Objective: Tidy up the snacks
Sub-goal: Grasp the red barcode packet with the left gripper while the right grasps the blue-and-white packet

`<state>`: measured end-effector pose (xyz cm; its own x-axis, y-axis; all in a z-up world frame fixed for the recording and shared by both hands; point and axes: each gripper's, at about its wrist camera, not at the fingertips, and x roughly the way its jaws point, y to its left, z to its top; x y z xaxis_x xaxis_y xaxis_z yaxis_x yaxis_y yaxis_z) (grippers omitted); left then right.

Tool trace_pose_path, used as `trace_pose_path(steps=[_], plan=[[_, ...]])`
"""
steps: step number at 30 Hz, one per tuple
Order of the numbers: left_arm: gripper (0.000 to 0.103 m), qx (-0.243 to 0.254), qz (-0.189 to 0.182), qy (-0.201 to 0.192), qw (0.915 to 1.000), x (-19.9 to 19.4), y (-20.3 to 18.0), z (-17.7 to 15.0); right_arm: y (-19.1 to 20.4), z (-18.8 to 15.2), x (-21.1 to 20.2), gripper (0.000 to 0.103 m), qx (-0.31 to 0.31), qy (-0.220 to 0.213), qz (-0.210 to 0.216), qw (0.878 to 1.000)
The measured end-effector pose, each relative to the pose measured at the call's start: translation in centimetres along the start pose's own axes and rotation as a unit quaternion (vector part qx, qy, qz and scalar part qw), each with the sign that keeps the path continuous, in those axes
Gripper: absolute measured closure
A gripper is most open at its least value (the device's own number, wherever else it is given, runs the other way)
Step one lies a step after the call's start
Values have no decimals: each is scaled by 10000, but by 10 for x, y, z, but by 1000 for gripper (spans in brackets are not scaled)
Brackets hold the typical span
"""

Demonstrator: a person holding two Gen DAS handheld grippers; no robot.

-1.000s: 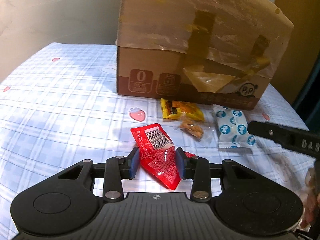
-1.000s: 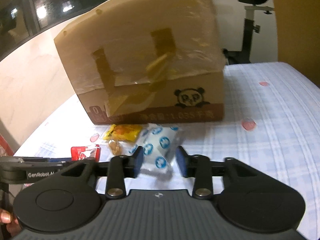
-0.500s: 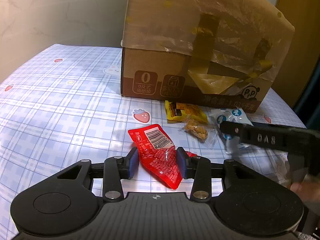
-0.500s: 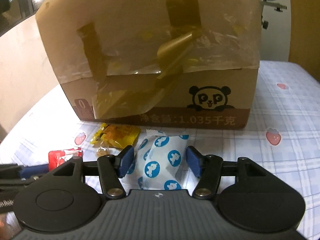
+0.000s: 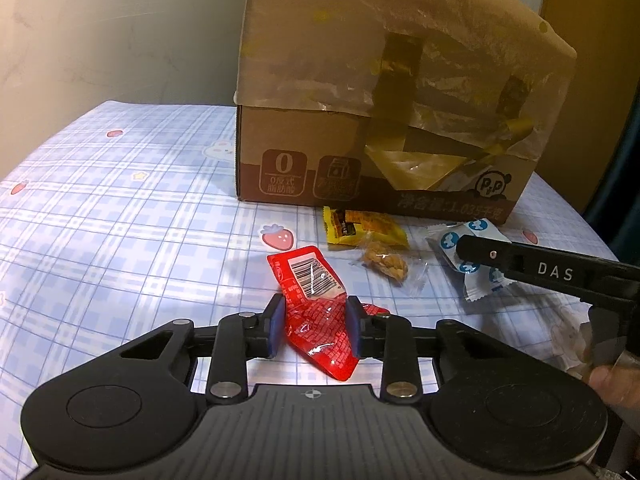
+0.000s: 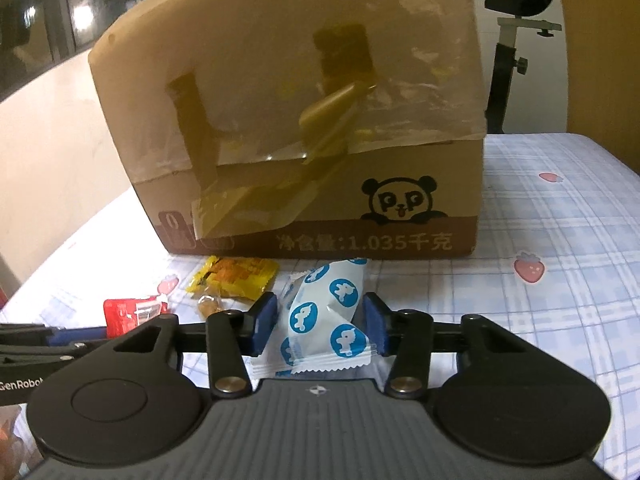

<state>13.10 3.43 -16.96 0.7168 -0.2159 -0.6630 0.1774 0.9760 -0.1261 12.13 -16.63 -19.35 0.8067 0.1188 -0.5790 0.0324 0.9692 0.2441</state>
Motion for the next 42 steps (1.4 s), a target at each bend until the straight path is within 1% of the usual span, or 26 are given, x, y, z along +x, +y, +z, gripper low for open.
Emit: trace_pose_path(steps=[4, 8, 9, 13, 21, 23, 24, 25, 26, 30, 34, 38, 40, 41, 42], plan=[[71, 25, 9, -62, 10000, -2, 1, 0, -4, 1, -3, 53, 58, -33, 33, 10000], [72, 8, 35, -114, 9999, -4, 2, 1, 1, 1, -2, 53, 33, -62, 50, 10000], [75, 2, 46, -128, 9999, -5, 2, 1, 1, 1, -3, 53, 37, -70, 56, 10000], [79, 31, 50, -216, 9998, -7, 1, 2, -1, 1, -4, 53, 127, -100, 98, 9998], [77, -15, 21, -189, 9998, -6, 4, 3, 1, 1, -3, 53, 86, -49, 104, 9999], [72, -12, 41, -192, 9998, -5, 4, 3, 2, 1, -1, 53, 73, -27, 113, 9999], [63, -5, 27, -136, 9999, -4, 3, 3, 2, 1, -1, 53, 68, -26, 115, 9999], [62, 7, 32, -42, 10000, -1, 3, 2, 3, 1, -1, 53, 63, -27, 115, 9999], [62, 9, 50, -27, 10000, 0, 2, 1, 3, 1, -1, 53, 65, -24, 118, 9999], [60, -5, 28, -29, 10000, 1, 3, 1, 2, 1, -1, 53, 88, -27, 140, 9999], [53, 92, 62, 12, 9999, 5, 1, -2, 2, 1, 0, 53, 88, -18, 150, 9998], [51, 187, 68, -46, 9998, 10, -1, -3, 3, 0, 1, 53, 71, -18, 164, 9998], [45, 260, 55, -43, 9996, 12, -5, -3, 3, 0, 1, 53, 68, -21, 175, 9998], [44, 411, 110, -41, 9991, 14, -10, -4, 3, 0, 1, 53, 65, -19, 184, 9998], [40, 534, 146, -40, 9985, 16, -14, -4, 3, 0, 1, 53, 60, -16, 188, 9998]])
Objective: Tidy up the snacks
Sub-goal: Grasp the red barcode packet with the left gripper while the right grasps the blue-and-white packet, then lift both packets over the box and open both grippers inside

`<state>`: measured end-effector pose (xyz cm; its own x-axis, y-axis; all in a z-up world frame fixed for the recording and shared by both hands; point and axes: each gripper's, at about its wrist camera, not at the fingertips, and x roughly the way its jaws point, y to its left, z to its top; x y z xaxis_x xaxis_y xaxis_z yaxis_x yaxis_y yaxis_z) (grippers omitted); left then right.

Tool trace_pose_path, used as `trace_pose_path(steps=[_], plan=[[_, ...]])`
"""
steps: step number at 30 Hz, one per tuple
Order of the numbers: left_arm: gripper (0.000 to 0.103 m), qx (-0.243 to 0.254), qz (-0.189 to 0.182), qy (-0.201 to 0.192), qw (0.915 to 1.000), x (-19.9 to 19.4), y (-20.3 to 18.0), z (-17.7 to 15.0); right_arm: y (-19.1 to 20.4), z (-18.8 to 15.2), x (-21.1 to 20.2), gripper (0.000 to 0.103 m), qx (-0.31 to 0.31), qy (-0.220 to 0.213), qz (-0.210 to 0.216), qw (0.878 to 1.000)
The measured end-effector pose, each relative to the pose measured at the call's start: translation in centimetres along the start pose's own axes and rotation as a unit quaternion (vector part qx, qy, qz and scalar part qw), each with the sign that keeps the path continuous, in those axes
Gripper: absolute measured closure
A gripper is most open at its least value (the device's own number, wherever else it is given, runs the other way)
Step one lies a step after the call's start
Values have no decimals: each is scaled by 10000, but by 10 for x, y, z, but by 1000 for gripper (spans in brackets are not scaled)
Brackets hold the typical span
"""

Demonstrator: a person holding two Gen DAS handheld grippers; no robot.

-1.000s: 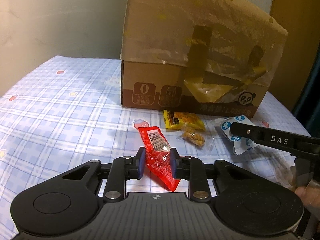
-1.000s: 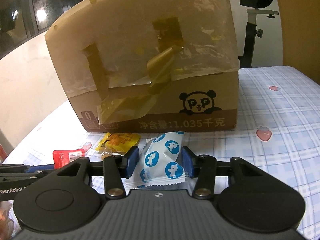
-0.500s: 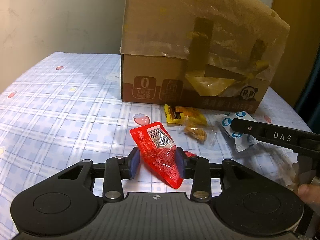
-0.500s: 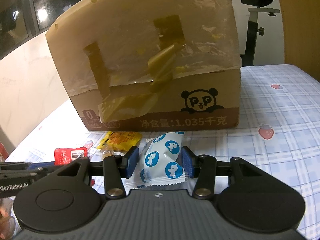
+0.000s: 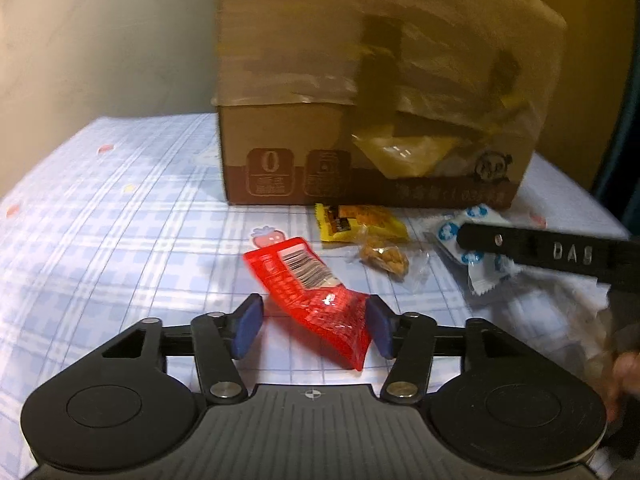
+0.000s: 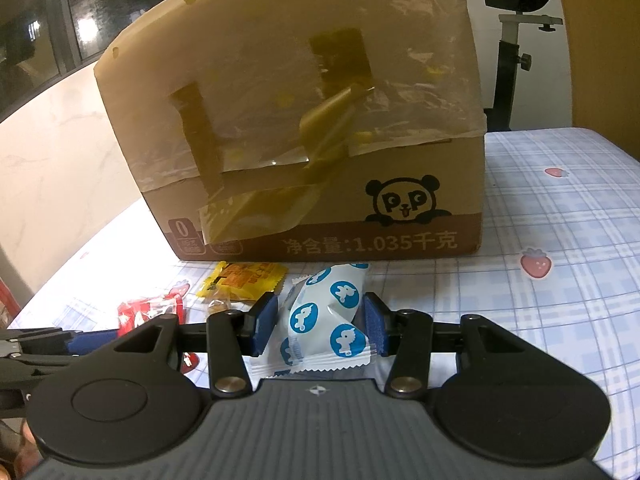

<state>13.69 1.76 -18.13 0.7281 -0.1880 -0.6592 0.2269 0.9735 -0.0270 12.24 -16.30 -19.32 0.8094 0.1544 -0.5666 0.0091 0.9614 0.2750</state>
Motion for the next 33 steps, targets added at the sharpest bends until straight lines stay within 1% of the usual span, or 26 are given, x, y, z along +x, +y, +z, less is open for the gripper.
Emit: trace_pose_path(steps=[1, 2, 3, 4, 5, 6, 7, 9, 16, 22, 27, 29, 33], plan=[[41, 94, 36, -4, 9999, 1, -4, 0, 0, 0, 0, 53, -6, 5, 1, 10000], [44, 123, 52, -15, 9999, 2, -4, 0, 1, 0, 1, 53, -10, 11, 4, 10000], [57, 60, 50, -47, 10000, 2, -2, 1, 1, 0, 1, 53, -15, 13, 9, 10000], [77, -60, 14, -65, 10000, 1, 2, 2, 1, 0, 1, 53, -18, 10, 15, 10000], [84, -198, -40, -55, 9998, 1, 7, 3, 1, 0, 1, 53, -15, 6, 24, 10000], [86, -361, -115, -35, 9993, 1, 13, 4, 0, 0, 1, 53, -4, 4, 31, 10000], [88, -449, -150, -27, 9989, 1, 15, 4, 0, 0, 1, 53, 7, 7, 37, 10000], [90, -444, -122, -62, 9989, -2, 16, 2, 0, 0, 1, 53, 24, 20, 43, 10000], [90, -354, -249, -334, 9985, -17, 13, 4, -1, 0, 1, 53, 45, 4, 48, 10000], [90, -343, -268, -497, 9978, -29, 14, 12, -4, 1, -5, 54, 132, -78, 48, 9999], [90, -365, -280, -724, 9963, -44, 19, 25, -14, 6, -24, 54, 424, -156, 10, 9990], [90, -299, -280, -814, 9958, -52, 19, 30, -18, 10, -35, 54, 526, -275, -10, 9982], [90, -113, -310, -1039, 9940, -70, 17, 45, -19, 22, -64, 54, 485, -608, 27, 9970]])
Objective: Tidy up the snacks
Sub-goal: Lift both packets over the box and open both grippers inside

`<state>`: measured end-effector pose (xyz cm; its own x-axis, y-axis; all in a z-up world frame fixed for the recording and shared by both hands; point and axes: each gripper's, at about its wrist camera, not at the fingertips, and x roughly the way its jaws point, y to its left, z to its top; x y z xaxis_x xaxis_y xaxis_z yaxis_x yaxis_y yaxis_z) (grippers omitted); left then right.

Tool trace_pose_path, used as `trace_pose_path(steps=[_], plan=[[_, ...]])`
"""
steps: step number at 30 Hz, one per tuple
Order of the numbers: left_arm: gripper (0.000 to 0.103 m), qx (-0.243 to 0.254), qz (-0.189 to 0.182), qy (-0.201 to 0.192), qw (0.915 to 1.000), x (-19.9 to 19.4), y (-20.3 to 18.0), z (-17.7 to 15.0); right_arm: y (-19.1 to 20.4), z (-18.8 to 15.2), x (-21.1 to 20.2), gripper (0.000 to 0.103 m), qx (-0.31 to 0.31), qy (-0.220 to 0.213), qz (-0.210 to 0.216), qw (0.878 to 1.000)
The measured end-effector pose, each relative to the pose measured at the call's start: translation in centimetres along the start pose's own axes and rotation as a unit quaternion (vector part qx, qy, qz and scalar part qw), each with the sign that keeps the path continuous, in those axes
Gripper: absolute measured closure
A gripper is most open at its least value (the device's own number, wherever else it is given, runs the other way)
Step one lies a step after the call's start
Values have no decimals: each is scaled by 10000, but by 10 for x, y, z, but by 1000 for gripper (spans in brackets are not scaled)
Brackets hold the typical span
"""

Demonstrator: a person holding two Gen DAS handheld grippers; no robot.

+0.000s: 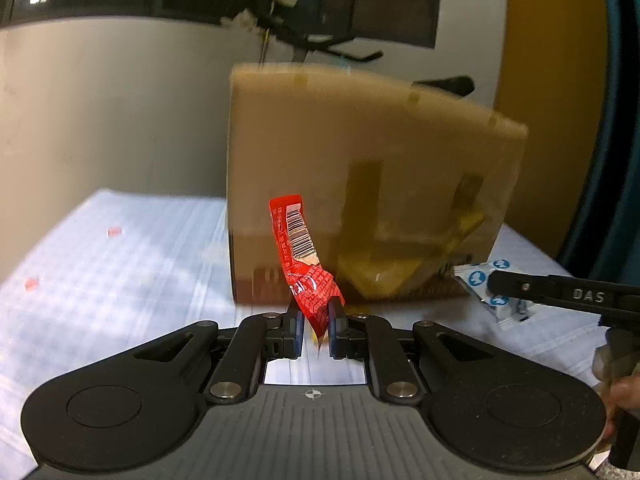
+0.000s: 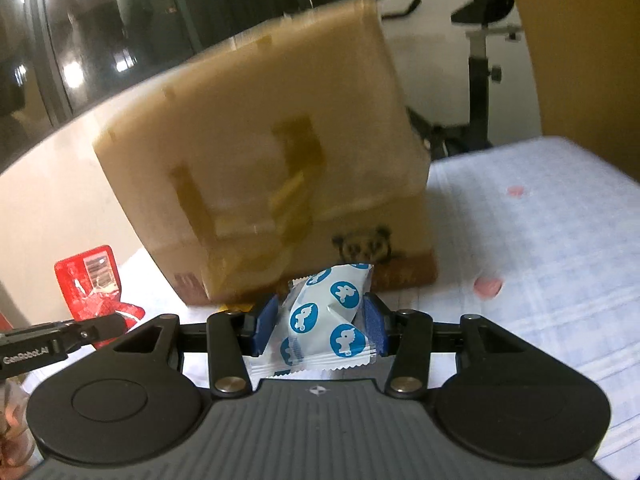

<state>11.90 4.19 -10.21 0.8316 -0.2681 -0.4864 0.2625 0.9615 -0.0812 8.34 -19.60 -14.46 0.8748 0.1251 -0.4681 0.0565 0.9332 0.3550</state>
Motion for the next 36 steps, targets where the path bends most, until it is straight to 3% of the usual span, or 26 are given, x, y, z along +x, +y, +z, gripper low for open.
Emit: trace_pose_path(steps=[9, 15, 20, 24, 32, 33, 36], plan=[[90, 183, -214, -673, 9973, -31, 1, 77, 30, 55, -46, 54, -342, -852, 477, 9946], [90, 236, -366, -754, 9962, -18, 0, 129, 45, 109, -42, 54, -592, -1156, 691, 9891], [90, 387, -312, -620, 9968, 18, -10, 166, 46, 158, -7, 54, -667, -1069, 595, 9902], [90, 92, -494, -421, 9978, 40, 1, 179, 44, 191, 36, 54, -689, -801, 323, 9939], [89, 250, -233, -119, 9993, 83, 1, 191, 39, 208, 94, 54, -523, -239, -5, 9983], [85, 262, -228, -101, 9993, 86, 2, 191, 38, 207, 98, 54, -424, -179, -48, 9989], [42, 263, -118, -70, 9996, 91, 6, 196, 35, 204, 105, 52, -292, -28, -105, 9995]])
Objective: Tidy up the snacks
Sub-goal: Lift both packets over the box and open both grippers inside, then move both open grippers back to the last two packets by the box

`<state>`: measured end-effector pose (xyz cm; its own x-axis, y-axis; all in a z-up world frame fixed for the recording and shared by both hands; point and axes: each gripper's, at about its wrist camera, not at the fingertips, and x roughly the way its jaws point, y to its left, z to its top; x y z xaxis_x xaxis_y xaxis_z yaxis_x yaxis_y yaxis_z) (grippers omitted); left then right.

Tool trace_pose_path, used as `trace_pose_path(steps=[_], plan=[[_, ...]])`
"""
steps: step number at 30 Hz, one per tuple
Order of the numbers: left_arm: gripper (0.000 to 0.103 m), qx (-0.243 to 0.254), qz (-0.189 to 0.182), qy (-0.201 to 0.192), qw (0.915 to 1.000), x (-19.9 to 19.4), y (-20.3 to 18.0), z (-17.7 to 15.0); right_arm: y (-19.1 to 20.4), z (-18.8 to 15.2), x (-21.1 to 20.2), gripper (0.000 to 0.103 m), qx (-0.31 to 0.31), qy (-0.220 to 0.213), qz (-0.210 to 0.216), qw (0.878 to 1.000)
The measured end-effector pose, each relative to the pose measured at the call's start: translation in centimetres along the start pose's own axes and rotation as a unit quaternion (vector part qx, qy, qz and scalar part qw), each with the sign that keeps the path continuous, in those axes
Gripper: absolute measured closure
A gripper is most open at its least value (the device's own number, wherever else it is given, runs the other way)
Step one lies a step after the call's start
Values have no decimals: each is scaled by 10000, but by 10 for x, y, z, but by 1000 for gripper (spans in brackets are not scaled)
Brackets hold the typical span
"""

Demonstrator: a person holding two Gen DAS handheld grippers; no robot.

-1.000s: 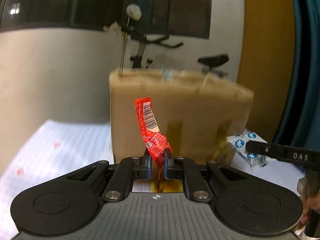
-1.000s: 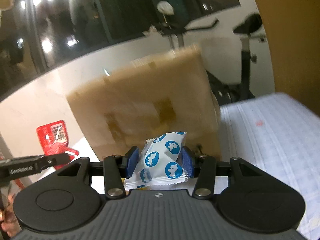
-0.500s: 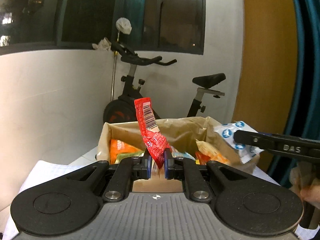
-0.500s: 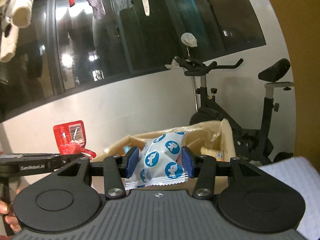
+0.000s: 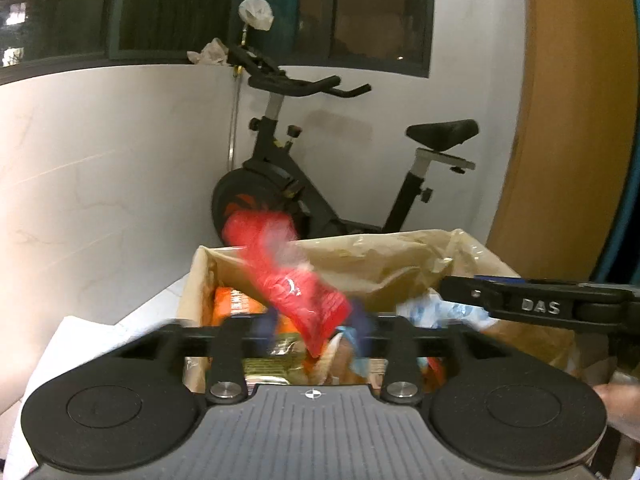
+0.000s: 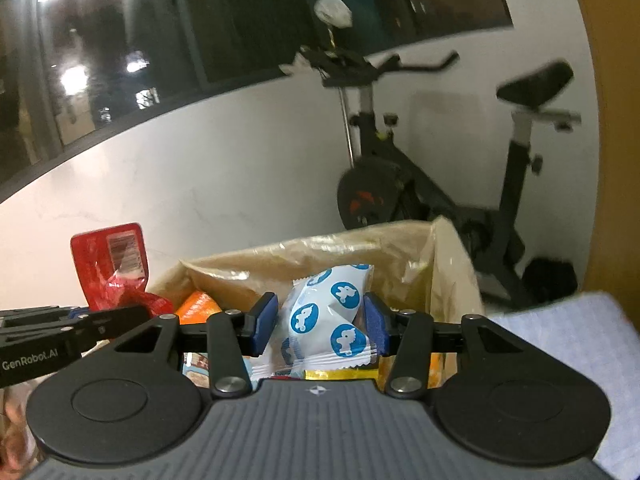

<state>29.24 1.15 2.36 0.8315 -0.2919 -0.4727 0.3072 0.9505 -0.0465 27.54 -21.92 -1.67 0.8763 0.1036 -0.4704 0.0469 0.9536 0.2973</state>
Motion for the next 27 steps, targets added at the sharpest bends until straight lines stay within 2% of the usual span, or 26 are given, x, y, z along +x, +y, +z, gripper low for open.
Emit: trace_pose_path(steps=[1, 3, 6, 11, 21, 27], plan=[[39, -13, 22, -42, 10000, -3, 2, 0, 1, 1, -1, 52, -42, -7, -4, 10000], [39, -71, 17, -60, 10000, -10, 5, -2, 2, 0, -7, 48, -107, -65, 36, 9999], [39, -200, -50, -39, 9998, -18, 7, -7, 3, -1, -15, 48, -86, -74, 90, 9999], [39, -84, 25, -133, 9999, -27, 2, -12, 16, -6, -32, 48, -433, -122, 186, 9988], [39, 98, 294, -398, 9987, -63, 5, -24, 41, -42, -72, 48, -1211, -238, 249, 9920], [39, 117, 347, -529, 9979, -82, 10, -41, 41, -65, -89, 48, -1233, -263, 260, 9917]])
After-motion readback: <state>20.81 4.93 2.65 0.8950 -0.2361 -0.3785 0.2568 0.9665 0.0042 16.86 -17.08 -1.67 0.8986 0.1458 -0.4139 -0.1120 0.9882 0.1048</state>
